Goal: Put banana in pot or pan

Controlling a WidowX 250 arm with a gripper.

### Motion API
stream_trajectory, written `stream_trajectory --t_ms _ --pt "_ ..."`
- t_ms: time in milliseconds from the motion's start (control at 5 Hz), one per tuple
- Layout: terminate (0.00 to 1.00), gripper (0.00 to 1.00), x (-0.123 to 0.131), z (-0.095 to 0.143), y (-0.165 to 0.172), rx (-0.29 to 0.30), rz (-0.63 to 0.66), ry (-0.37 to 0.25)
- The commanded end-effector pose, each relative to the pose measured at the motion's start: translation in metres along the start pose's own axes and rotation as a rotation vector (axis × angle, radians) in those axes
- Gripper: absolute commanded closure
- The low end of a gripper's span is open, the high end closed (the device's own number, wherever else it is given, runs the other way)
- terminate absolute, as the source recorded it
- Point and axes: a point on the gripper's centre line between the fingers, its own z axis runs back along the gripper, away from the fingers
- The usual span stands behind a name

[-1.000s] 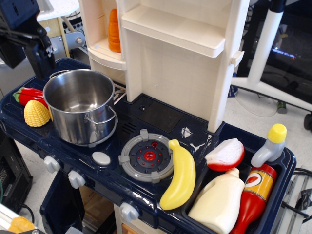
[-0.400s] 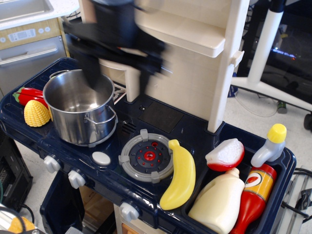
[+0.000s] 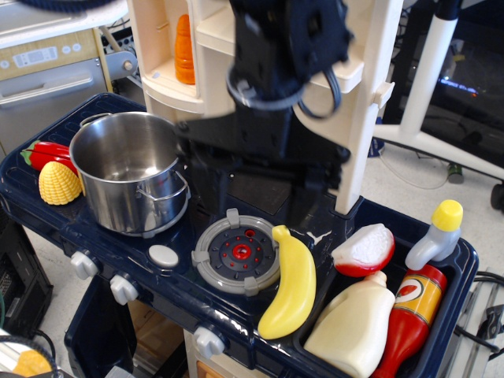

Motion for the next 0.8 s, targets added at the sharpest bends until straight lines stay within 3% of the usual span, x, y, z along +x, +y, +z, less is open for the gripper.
stream_trajectory --t_ms 0,400,600 --pt "0.00 0.00 0.004 -0.030 -0.011 -0.029 -0.055 -0.029" --pt "0.00 0.00 -0.003 -0.049 -0.015 -0.004 -0.153 -0.091" --pt "0.00 0.00 -0.007 -0.067 -0.018 -0.021 -0.153 -0.105"
